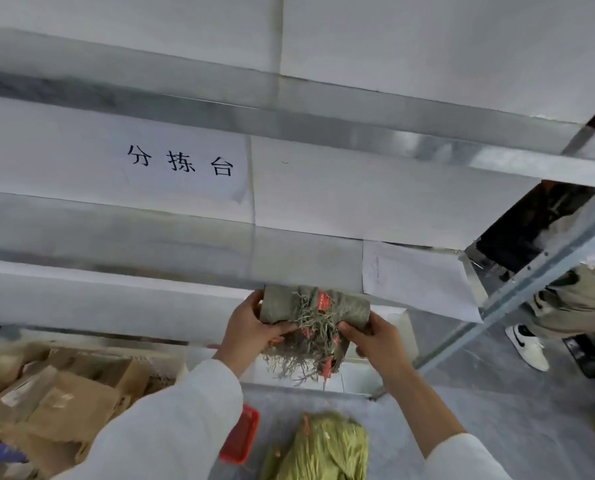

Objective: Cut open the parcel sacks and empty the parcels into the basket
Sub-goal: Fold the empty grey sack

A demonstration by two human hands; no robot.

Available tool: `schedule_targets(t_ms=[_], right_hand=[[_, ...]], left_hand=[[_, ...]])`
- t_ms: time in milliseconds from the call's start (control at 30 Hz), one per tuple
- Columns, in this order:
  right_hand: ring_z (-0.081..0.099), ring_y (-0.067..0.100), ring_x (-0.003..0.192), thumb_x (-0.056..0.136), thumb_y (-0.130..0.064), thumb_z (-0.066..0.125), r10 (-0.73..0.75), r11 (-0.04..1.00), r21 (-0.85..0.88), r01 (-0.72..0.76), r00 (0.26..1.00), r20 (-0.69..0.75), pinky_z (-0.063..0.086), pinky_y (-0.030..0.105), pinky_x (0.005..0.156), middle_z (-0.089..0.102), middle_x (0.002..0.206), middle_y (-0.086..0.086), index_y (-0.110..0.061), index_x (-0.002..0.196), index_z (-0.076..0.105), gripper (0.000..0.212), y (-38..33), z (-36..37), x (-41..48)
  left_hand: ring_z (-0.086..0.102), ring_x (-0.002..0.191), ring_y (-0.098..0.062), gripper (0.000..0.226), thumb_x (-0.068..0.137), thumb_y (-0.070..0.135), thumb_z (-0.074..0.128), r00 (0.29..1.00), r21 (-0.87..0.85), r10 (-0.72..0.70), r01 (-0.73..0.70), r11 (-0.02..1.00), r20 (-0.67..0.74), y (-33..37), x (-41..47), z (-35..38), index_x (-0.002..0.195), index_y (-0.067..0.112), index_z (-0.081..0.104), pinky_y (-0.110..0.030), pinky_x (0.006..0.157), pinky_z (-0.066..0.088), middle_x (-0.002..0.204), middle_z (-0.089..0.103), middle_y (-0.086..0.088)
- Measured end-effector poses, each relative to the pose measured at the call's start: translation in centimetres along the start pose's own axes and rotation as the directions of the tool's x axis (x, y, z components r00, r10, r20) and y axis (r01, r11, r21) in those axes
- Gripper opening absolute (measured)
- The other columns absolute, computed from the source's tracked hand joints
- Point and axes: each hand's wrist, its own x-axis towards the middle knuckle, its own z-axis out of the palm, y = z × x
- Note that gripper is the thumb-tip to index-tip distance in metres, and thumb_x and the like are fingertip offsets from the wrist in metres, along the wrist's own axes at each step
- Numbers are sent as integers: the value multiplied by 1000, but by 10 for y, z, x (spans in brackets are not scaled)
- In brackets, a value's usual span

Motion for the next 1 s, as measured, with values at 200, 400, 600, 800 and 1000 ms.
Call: schedule_targets(t_ms=[200,400,600,800,1000], right_hand=[[62,20,65,76,-5,79,132,960,244,-138,990,42,57,29,65,68,77,12,-8,94,70,20,-34,26,127],[73,25,88,81,9,68,165,929,337,-153,986,-10,59,31,78,71,100,17,-8,113,61,37,-29,42,214],[66,28,106,87,-18,69,155,917,354,-184,982,107,51,43,97,67,117,16,-11,122,52,39,-29,73,248],[62,25,101,88,-22,69,156,986,-47,-160,984,-82,51,42,93,64,111,11,-10,145,26,73,-33,71,237],[33,29,132,93,-43,56,40,962,-259,-90,980,-194,32,51,110,37,138,11,-18,153,19,74,-37,62,184]], left_hand=[[66,79,-9,63,52,24,95,998,68,-8,4,998,63,0,140,-12,105,26,60,-18,66,51,87,69,7],[66,98,-10,82,59,43,87,970,-57,-136,150,987,203,-15,214,5,129,20,51,-25,87,55,107,67,0],[57,112,-14,34,86,51,64,966,-183,-243,256,949,90,-26,255,15,112,30,60,-40,103,46,105,59,14],[56,98,-19,37,86,47,64,983,98,-178,182,978,-51,-27,245,17,119,35,54,-34,90,48,110,47,-2],[52,108,-25,44,91,26,62,984,145,-49,75,987,-170,-8,192,6,133,15,51,-32,90,43,111,47,-8]])
